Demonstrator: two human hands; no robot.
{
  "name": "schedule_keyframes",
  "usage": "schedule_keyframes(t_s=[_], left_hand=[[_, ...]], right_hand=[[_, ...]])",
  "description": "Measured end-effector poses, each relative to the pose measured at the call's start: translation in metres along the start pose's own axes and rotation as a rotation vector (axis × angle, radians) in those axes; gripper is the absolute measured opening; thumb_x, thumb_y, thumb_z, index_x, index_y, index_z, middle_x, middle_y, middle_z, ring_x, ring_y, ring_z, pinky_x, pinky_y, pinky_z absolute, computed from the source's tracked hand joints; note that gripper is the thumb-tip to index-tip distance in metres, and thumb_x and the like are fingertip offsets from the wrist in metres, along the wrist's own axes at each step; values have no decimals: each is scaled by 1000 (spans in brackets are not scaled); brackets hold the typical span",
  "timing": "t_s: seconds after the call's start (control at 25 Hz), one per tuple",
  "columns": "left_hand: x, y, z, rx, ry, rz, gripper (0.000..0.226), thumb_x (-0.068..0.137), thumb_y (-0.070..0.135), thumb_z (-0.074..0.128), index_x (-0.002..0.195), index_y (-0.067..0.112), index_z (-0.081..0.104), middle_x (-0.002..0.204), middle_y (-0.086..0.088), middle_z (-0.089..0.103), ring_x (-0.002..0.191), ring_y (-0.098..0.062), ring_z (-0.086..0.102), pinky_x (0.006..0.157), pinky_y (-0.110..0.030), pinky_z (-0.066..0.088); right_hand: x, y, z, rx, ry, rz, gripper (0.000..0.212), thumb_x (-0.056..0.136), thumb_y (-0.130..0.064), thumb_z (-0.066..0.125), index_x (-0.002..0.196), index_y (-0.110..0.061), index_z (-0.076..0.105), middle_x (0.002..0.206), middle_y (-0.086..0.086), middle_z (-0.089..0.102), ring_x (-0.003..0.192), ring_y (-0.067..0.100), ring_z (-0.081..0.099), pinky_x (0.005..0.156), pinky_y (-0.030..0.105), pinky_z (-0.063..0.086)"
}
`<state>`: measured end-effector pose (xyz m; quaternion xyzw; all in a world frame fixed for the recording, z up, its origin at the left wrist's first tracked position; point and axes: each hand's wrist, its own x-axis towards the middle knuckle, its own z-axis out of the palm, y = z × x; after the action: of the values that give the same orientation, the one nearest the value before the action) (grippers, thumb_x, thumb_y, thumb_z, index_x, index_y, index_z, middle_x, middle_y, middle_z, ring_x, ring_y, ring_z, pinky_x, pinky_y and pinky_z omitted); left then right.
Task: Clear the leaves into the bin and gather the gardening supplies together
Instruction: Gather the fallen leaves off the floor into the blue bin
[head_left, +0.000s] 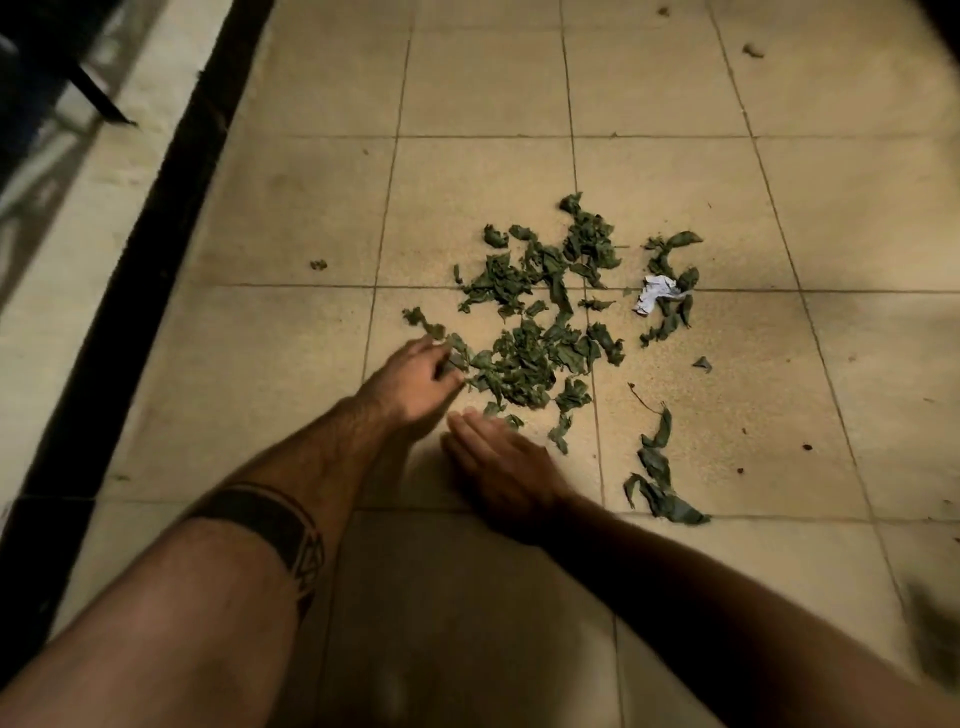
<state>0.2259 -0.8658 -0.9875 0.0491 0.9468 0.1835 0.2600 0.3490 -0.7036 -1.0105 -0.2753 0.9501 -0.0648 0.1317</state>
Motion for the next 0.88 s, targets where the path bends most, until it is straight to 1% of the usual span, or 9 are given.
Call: schedule_keyframes(t_s=[0.08, 0.16, 0.24, 0.32, 0.44, 0.52, 0.64, 0.76, 0.88], left_hand=[[-4, -3, -1, -8, 103, 72, 59, 104, 48, 44, 158, 28, 30, 167, 1, 20, 152, -23, 22, 124, -39, 21], [2, -12, -5, -31, 157, -65, 64, 102, 48, 47, 159, 26, 27, 168, -3, 17, 152, -27, 20, 122, -41, 21], [5, -19, -1, 74, 73, -163, 65, 100, 51, 49, 156, 22, 32, 167, -7, 17, 151, -31, 20, 121, -44, 23], [4, -12, 2, 85, 91, -84, 58, 101, 49, 48, 150, 20, 42, 164, -7, 26, 148, -29, 27, 120, -43, 27], [12, 5, -2, 4, 235, 28, 42, 102, 40, 48, 140, 23, 55, 150, -3, 47, 132, -20, 48, 111, -38, 39], [24, 6, -12, 30, 306, -36, 42, 101, 42, 49, 136, 21, 55, 139, -5, 53, 120, -21, 53, 103, -40, 45], [45, -23, -36, -2, 339, -279, 59, 97, 50, 50, 144, 14, 45, 145, -10, 47, 127, -28, 49, 106, -43, 44], [62, -66, -57, -66, 326, -398, 81, 94, 59, 52, 156, 12, 30, 164, -11, 26, 148, -31, 28, 118, -42, 29], [83, -95, -68, -108, 315, -416, 94, 88, 68, 59, 156, 10, 29, 165, -10, 23, 149, -31, 27, 119, -46, 32]], right_hand=[[-25, 22, -7, 20, -60, -77, 53, 107, -33, 28, 156, -14, 36, 164, 15, 28, 152, 32, 25, 124, 50, 23], [-59, 56, -1, -93, -94, -113, 56, 100, -41, 34, 152, -22, 44, 160, 12, 36, 147, 32, 36, 117, 55, 34], [-95, 76, 8, -67, -185, 88, 57, 101, -53, 28, 156, -37, 24, 167, 2, 18, 153, 27, 25, 121, 49, 23], [-102, 103, 5, 4, -196, 175, 56, 103, -54, 21, 157, -40, 12, 168, -5, 6, 155, 20, 18, 122, 38, 18], [-75, 131, -24, 35, -37, 311, 55, 102, -53, 26, 150, -34, 42, 157, -2, 41, 136, 19, 48, 104, 37, 48], [-62, 148, -37, 95, 33, 473, 59, 96, -53, 32, 141, -23, 54, 144, 8, 54, 118, 28, 59, 89, 43, 55], [-43, 172, -39, 189, -20, 675, 51, 98, -42, 48, 144, -20, 47, 144, 15, 49, 117, 36, 56, 91, 48, 54], [-31, 174, -36, 334, -27, 750, 56, 96, -45, 56, 146, -21, 44, 142, 14, 48, 104, 31, 59, 84, 46, 57], [-30, 172, -25, 311, -150, 693, 82, 85, -54, 71, 152, -25, 35, 148, 9, 39, 116, 26, 52, 94, 45, 54]])
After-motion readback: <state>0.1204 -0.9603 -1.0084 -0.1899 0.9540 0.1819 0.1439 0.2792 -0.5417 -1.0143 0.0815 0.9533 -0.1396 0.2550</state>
